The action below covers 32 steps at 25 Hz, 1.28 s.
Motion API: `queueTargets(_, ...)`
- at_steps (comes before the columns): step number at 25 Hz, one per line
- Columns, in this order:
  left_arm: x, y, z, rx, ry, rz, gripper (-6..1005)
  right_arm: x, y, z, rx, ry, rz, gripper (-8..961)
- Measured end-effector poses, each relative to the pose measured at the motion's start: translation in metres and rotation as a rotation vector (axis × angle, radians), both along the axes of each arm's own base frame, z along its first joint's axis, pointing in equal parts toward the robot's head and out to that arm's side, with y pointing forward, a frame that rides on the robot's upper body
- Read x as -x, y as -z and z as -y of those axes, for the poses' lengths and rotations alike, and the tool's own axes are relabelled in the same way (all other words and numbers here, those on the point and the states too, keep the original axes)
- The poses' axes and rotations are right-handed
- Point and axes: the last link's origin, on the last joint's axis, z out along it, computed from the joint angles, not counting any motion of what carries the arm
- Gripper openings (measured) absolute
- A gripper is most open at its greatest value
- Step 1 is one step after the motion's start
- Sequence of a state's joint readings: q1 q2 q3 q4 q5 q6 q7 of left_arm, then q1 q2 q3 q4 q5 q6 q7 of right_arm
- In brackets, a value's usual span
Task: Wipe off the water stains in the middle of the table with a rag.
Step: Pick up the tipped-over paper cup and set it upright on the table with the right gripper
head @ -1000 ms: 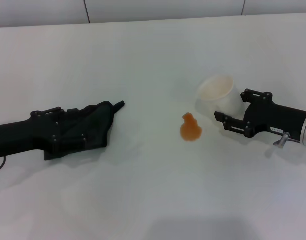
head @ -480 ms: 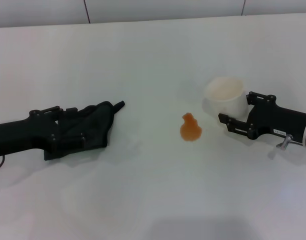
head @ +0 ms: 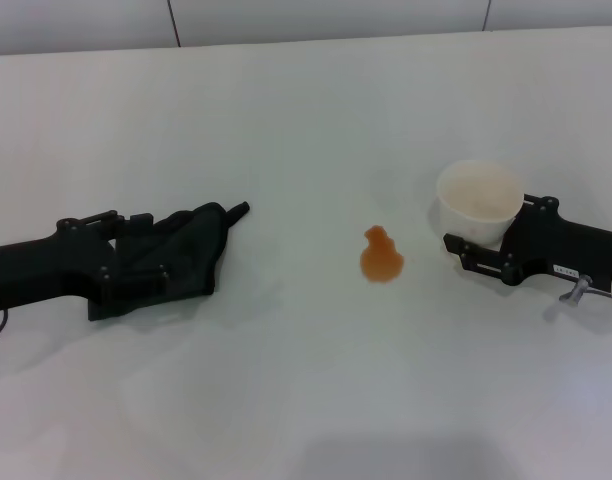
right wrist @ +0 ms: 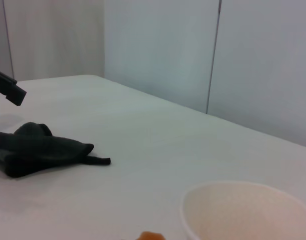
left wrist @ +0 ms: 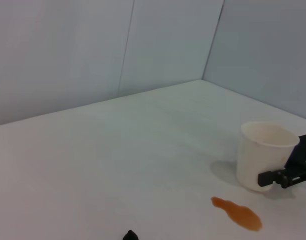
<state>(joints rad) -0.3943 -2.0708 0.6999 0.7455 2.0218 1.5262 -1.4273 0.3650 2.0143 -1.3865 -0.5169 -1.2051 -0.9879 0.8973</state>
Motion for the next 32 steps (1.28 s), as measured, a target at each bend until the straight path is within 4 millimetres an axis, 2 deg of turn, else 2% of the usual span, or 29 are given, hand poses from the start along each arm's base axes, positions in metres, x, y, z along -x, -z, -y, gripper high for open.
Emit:
queueTargets(9,0.0002,-0.0003,-0.0001,0.001,0.000,-0.002,829,0.0002,-0.0004,0.0000,0.003,0.003,-0.003,663)
queueTargets(26,-0.0002,-0.0004,-0.0007,-0.002,0.000,-0.001,826,0.0038,-0.0003,-0.0032,0.020,0.019,-0.018,876)
queueTargets(32,-0.0003,-0.0001,-0.0006,-0.001,0.000,0.000,825,0.0016,-0.0026,-0.0014,0.020,0.028,-0.019,875)
